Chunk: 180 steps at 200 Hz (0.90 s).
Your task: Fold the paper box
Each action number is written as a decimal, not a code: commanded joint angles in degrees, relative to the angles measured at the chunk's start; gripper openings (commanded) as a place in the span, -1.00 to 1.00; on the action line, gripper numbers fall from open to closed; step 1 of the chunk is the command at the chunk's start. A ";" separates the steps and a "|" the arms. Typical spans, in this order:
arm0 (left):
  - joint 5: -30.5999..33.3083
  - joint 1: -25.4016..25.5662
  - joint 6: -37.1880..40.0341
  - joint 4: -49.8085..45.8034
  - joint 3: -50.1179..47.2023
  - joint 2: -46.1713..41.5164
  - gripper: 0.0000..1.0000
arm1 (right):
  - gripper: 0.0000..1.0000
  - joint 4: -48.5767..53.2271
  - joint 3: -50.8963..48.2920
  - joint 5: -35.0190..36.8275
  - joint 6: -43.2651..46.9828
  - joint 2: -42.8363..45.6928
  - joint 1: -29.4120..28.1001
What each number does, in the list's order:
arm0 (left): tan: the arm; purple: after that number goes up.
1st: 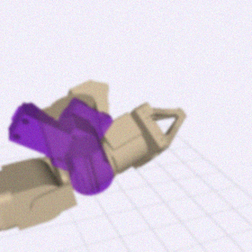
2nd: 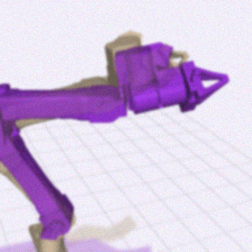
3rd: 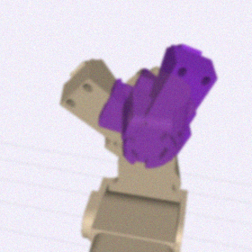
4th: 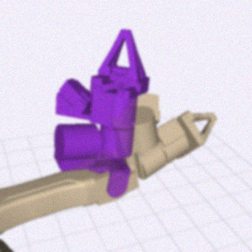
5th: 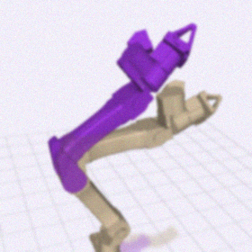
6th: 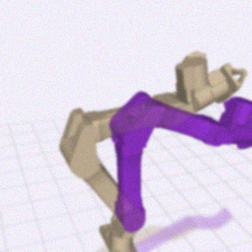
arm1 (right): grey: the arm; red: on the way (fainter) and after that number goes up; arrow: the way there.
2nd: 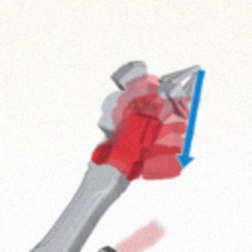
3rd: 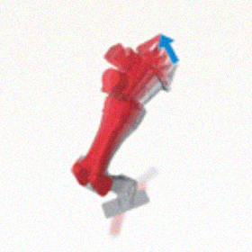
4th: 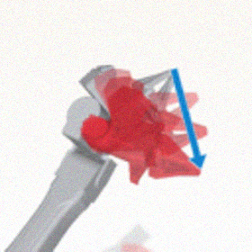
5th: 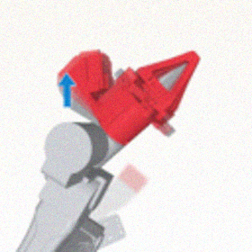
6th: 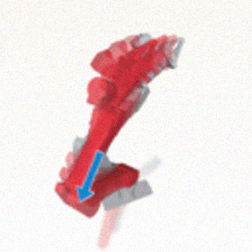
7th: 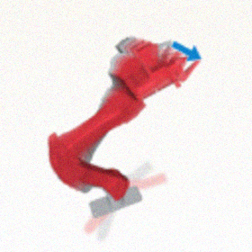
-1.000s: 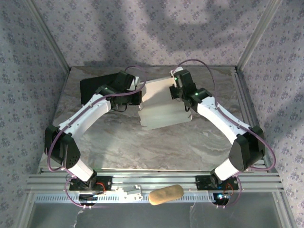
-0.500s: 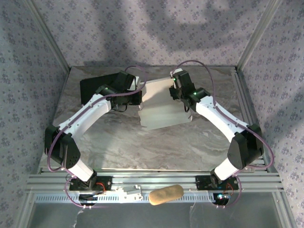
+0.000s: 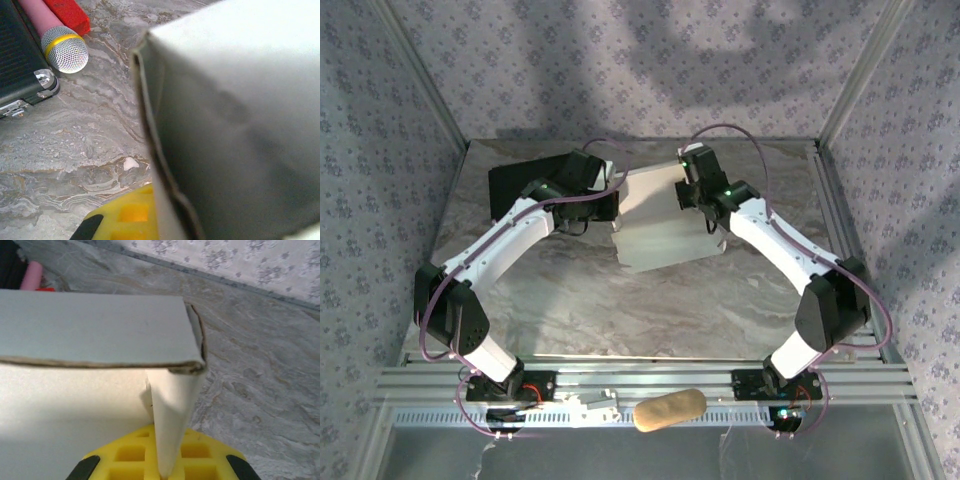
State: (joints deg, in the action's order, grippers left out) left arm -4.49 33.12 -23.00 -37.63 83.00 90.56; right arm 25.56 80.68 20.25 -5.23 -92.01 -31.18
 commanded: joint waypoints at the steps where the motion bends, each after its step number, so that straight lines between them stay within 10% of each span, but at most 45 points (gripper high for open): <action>1: -0.39 0.42 -0.17 0.67 3.32 0.40 -1.00 | -1.00 6.84 3.24 13.26 -2.50 -3.21 -1.23; 52: 0.80 0.46 -1.17 0.72 3.36 0.84 -1.00 | -1.00 27.66 15.45 34.30 -16.98 -13.66 -4.97; 180: 0.26 0.51 -1.25 0.74 3.33 0.48 -1.00 | -0.76 17.90 11.40 17.11 -11.96 -6.16 -4.42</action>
State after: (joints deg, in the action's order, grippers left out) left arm -3.81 33.52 -23.88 -37.15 83.88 92.42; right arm 43.33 93.45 39.53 -18.65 -100.03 -37.10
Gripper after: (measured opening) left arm 0.049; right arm 0.086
